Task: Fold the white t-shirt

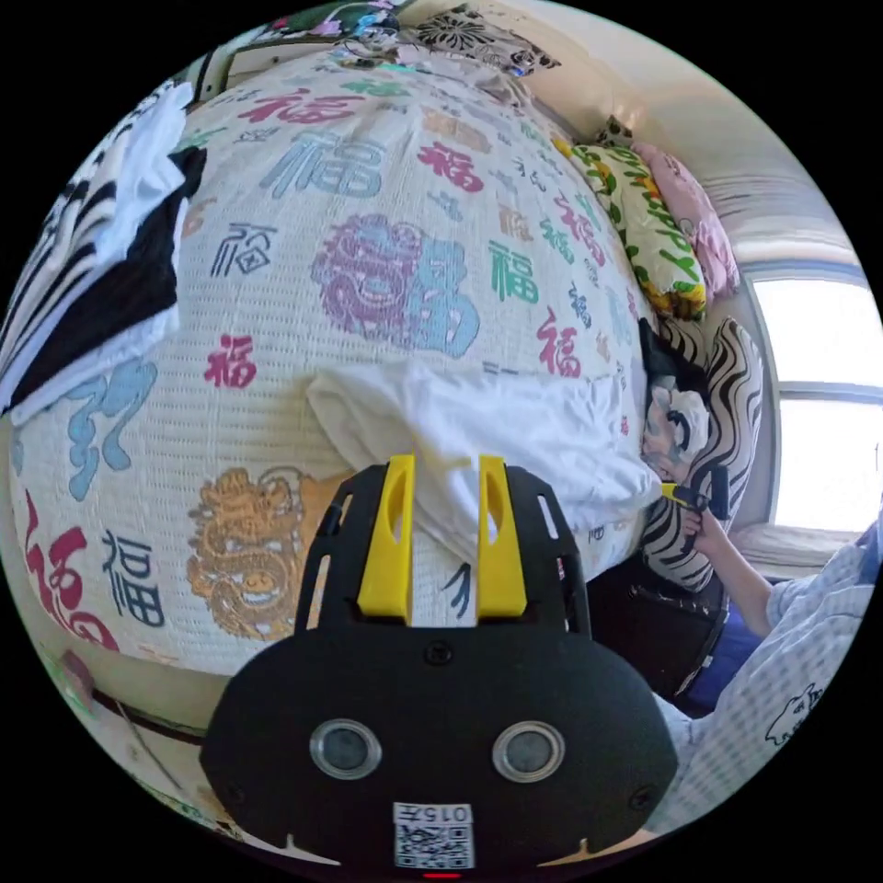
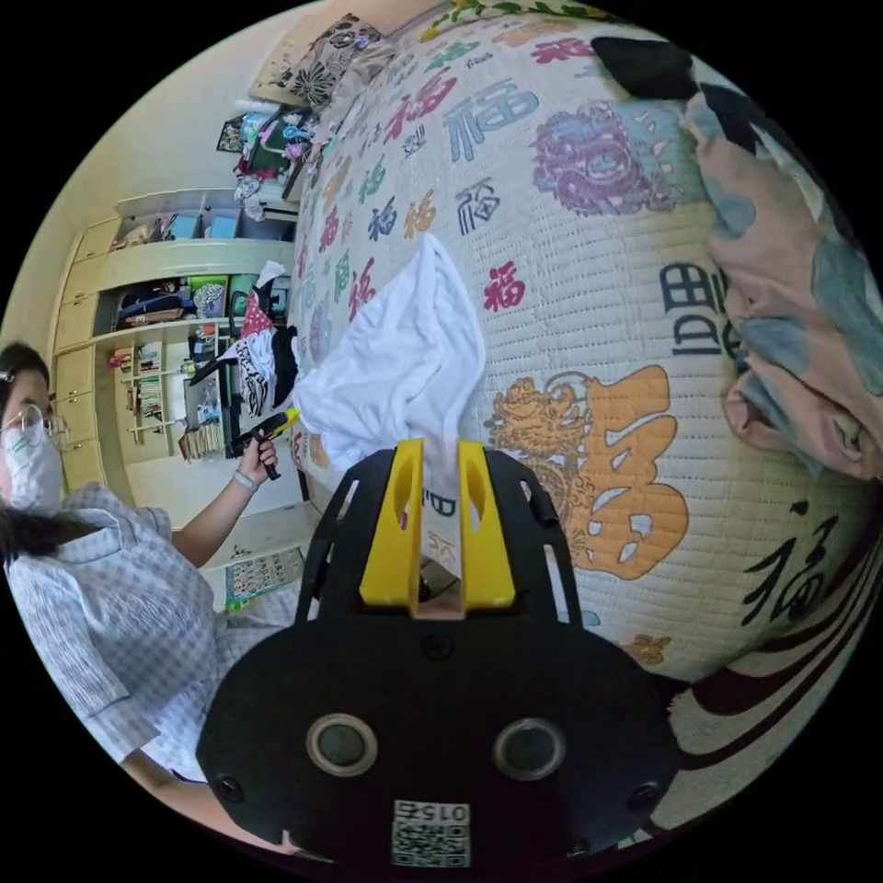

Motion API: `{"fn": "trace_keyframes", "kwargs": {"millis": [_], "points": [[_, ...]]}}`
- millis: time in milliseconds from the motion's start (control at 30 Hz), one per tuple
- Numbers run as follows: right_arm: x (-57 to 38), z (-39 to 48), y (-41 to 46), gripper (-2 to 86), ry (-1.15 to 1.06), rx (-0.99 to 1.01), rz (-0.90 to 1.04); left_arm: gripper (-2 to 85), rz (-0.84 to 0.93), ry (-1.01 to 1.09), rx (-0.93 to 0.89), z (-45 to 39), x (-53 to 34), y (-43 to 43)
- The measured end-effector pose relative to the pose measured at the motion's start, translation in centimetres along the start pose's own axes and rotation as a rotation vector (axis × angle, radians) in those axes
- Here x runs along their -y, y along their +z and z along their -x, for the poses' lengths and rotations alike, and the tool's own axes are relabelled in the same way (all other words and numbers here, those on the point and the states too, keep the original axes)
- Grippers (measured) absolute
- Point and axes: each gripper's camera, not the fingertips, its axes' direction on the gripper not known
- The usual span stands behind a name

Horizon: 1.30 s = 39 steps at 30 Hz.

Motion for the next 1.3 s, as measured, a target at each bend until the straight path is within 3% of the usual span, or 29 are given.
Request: {"fn": "trace_keyframes", "kwargs": {"millis": [133, 233, 400, 500, 600, 700, 733, 833, 1000, 1300], "points": [[-0.2, -2.4, 2.6, 9.4, -0.022, -0.017, 0.199, 11.9, 0.086, -0.182, -0.220, 1.5, -6.0, 6.4], [-0.6, -2.8, 3.9, 8.6, -0.072, -0.063, 0.313, 12.4, 0.103, -0.163, -0.214, 0.7, -6.8, 10.1], [-0.6, -4.2, 3.2, 3.9, -0.040, -0.077, 0.319, 10.5, 0.167, -0.133, -0.148, 1.1, -5.4, 11.7], [-1.0, -5.0, 2.2, 4.6, -0.029, -0.052, 0.302, 11.0, 0.114, -0.116, -0.283, 1.5, -4.9, 11.7], [-1.8, -5.6, 0.9, 5.2, 0.001, -0.063, 0.216, 12.7, 0.182, -0.147, -0.235, 1.8, -4.0, 14.3], [-2.2, -6.5, 1.3, 1.6, 0.041, 0.016, 0.200, 7.5, 0.171, -0.168, -0.150, 2.3, -3.7, 15.3], [-2.3, -6.6, 1.5, 0.9, 0.034, 0.018, 0.215, 3.1, 0.156, -0.144, -0.192, 2.6, -3.9, 15.3], [-3.0, -6.8, 1.6, 0.0, 0.040, 0.031, 0.257, 1.4, 0.170, -0.185, -0.337, 4.8, -4.2, 15.0], [-5.2, -6.5, -0.2, -0.3, 0.050, 0.073, 0.312, 0.7, 0.274, -0.071, -0.164, 7.0, -4.4, 11.5], [-8.4, -7.2, 3.5, 1.1, 0.077, -0.158, 0.459, 3.5, 0.423, -0.029, 0.118, 11.1, -6.0, 13.0]]}}
